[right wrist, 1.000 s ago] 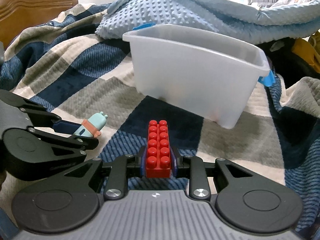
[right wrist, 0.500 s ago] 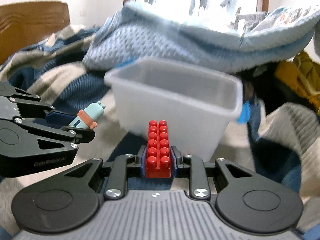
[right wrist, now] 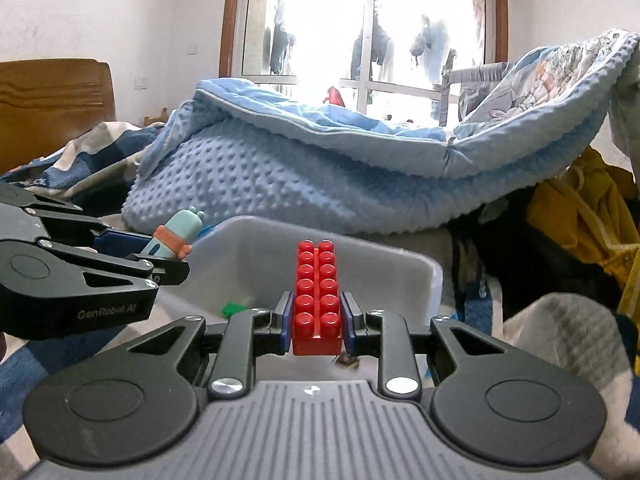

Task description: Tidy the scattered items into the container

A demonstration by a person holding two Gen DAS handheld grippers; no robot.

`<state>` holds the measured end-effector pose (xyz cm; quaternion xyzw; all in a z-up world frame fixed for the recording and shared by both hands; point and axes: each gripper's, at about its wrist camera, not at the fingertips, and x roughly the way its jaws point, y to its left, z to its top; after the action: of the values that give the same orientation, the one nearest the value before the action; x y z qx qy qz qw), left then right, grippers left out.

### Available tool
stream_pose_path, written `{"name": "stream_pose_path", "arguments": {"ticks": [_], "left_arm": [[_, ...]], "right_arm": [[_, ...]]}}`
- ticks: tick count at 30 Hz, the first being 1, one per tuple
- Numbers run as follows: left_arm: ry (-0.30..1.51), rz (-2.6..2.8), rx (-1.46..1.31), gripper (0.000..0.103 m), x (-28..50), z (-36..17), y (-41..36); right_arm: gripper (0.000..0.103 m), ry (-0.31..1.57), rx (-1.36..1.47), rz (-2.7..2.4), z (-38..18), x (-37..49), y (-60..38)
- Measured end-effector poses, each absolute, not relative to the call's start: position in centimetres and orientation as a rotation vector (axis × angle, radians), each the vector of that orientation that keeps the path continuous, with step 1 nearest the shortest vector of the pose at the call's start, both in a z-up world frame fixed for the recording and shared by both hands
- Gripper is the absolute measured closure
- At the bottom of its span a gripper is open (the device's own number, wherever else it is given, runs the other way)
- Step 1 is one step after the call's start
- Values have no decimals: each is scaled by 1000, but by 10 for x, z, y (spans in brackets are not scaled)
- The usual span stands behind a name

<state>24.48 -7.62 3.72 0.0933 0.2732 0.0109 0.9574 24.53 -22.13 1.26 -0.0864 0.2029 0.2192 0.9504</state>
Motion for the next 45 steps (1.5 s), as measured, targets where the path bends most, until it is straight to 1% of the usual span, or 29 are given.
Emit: {"name": "stream_pose_path", "arguments": {"ticks": [10, 16, 17, 19, 20, 21, 23, 24, 25, 26, 27, 28, 33, 40, 43, 45], "left_arm": [[610, 31, 184, 70, 300, 11, -73], [643, 29, 174, 70, 316, -5, -73], [646, 31, 173, 70, 317, -6, -72], [647, 35, 173, 69, 319, -8, -71], [646, 38, 170, 69, 319, -9, -70], [644, 45, 169, 69, 319, -10, -70], [644, 59, 160, 66, 320, -11, -68], [640, 61, 150, 60, 319, -10, -66], [634, 65, 143, 52, 318, -10, -65], [631, 70, 146, 47, 317, -9, -65], [628, 74, 152, 38, 316, -8, -65], [625, 80, 158, 34, 316, -8, -65], [622, 92, 196, 30, 308, -5, -66], [619, 78, 195, 30, 294, 1, -67], [616, 79, 197, 28, 284, 3, -66], [620, 80, 185, 27, 278, 4, -65]], "right_arm": [[76, 474, -135, 432, -3, 295, -224], [75, 516, -121, 437, -15, 306, -225], [74, 517, -121, 435, -15, 306, -225], [69, 518, -123, 423, -16, 306, -225], [63, 519, -125, 422, -16, 306, -225], [60, 518, -127, 425, -17, 306, -225], [59, 516, -132, 425, -17, 304, -225], [58, 513, -132, 424, -17, 304, -225], [56, 510, -131, 423, -16, 303, -225], [54, 507, -131, 421, -16, 302, -225], [53, 505, -132, 422, -16, 302, -225], [53, 501, -133, 425, -15, 301, -224], [53, 482, -142, 430, -13, 293, -222], [52, 464, -147, 432, -8, 281, -222], [49, 461, -144, 427, -6, 276, -223], [44, 461, -142, 425, -5, 271, -222]]}}
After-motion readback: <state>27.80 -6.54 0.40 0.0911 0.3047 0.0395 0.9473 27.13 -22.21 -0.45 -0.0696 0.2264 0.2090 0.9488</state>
